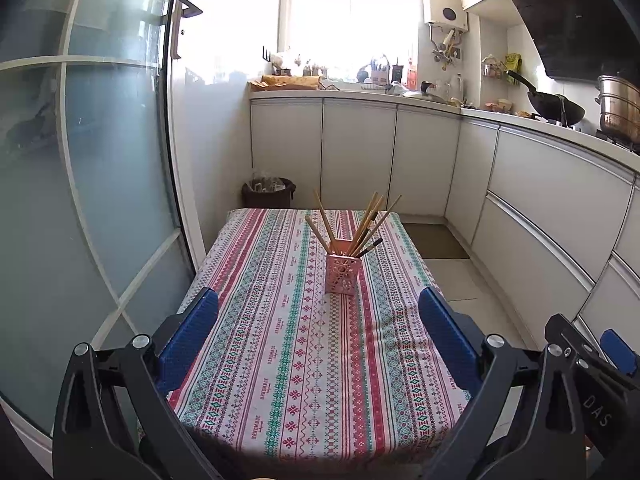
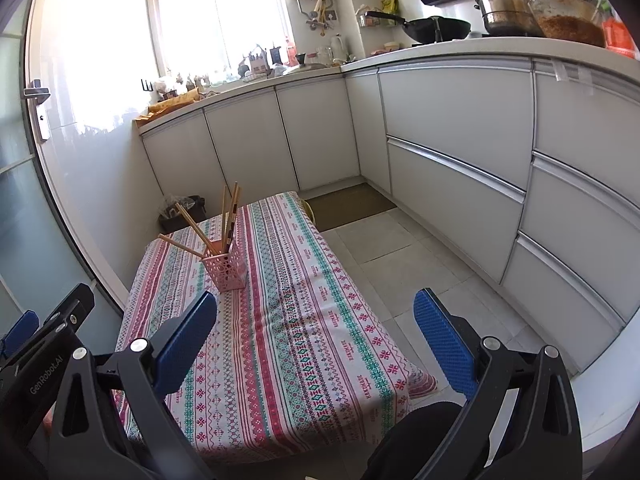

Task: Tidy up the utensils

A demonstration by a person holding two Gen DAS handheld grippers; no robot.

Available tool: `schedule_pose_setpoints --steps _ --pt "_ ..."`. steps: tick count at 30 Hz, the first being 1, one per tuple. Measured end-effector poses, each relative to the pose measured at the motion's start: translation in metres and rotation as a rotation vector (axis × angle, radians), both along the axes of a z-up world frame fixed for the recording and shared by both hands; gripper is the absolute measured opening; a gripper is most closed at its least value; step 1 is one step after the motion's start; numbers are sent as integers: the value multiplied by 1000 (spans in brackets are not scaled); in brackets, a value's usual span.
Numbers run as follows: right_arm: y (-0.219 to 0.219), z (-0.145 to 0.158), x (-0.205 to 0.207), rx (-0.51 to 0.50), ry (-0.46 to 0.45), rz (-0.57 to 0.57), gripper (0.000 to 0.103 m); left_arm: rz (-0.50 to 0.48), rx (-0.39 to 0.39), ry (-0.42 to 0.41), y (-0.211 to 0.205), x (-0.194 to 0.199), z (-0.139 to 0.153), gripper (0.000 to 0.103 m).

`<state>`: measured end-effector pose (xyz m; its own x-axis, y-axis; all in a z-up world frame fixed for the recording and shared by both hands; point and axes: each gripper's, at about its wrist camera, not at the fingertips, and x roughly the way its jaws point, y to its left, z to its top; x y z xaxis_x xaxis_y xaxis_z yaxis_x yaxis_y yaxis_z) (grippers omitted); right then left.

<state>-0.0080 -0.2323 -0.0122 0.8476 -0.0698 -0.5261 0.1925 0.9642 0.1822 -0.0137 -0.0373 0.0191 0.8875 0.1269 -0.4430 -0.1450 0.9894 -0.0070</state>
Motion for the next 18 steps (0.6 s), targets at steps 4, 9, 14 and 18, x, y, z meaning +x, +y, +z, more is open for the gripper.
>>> schedule_pose_setpoints --steps 4,9,14,18 --pt "-2 0 0 4 1 -1 96 -2 10 4 -1 0 0 96" --pt "-2 0 0 2 2 0 96 1 10 11 -1 1 -1 96" --pt "-4 -1 1 4 8 1 96 4 12 13 2 2 -1 96" --pt "-4 -2 1 2 8 3 96 8 11 20 2 3 -2 96"
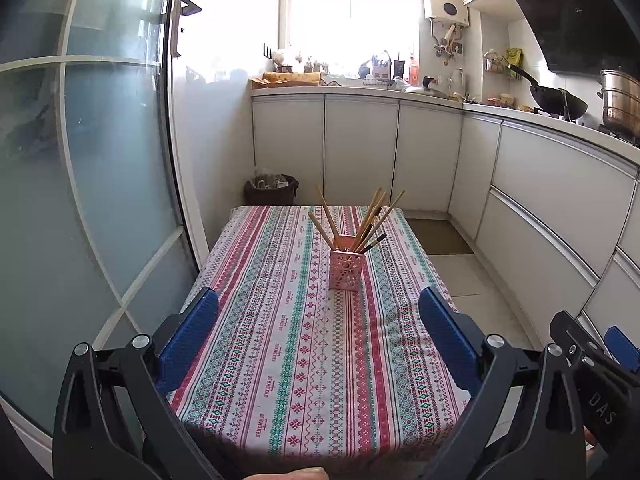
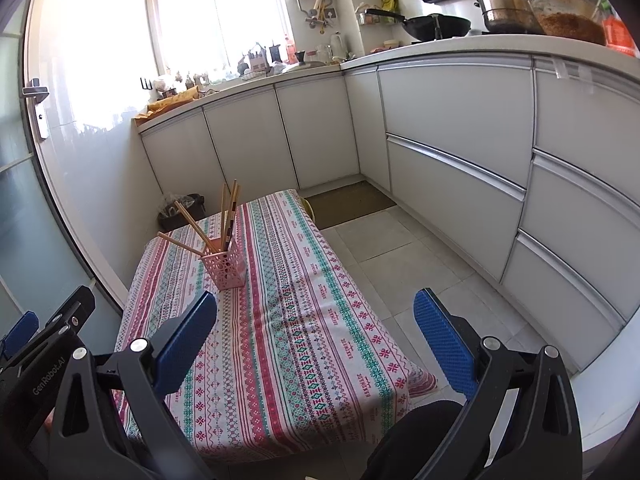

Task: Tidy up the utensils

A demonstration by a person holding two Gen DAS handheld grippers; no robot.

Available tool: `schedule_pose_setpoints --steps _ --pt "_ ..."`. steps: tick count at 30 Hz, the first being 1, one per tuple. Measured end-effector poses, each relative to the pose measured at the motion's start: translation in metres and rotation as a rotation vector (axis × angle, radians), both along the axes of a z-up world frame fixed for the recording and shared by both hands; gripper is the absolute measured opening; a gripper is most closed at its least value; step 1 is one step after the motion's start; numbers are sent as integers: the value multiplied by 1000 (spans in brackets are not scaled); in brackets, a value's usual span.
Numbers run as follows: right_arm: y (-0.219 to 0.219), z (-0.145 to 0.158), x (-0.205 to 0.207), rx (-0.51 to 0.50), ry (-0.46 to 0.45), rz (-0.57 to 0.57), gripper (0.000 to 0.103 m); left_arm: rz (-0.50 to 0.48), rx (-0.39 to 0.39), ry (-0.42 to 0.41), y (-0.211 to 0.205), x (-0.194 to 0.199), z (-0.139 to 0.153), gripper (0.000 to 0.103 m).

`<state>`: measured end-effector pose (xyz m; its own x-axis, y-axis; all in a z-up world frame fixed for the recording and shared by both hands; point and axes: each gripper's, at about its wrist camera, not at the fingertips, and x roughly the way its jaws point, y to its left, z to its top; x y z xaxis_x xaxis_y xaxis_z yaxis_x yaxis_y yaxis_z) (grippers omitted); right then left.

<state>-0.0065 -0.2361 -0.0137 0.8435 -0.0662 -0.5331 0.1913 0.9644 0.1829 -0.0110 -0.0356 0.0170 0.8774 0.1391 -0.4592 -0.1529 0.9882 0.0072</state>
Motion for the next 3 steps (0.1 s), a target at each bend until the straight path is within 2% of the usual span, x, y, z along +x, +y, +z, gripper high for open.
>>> schedule_pose_setpoints --steps 3 --pt "1 -1 0 -2 2 4 96 -2 -1 6 -1 1 -1 96"
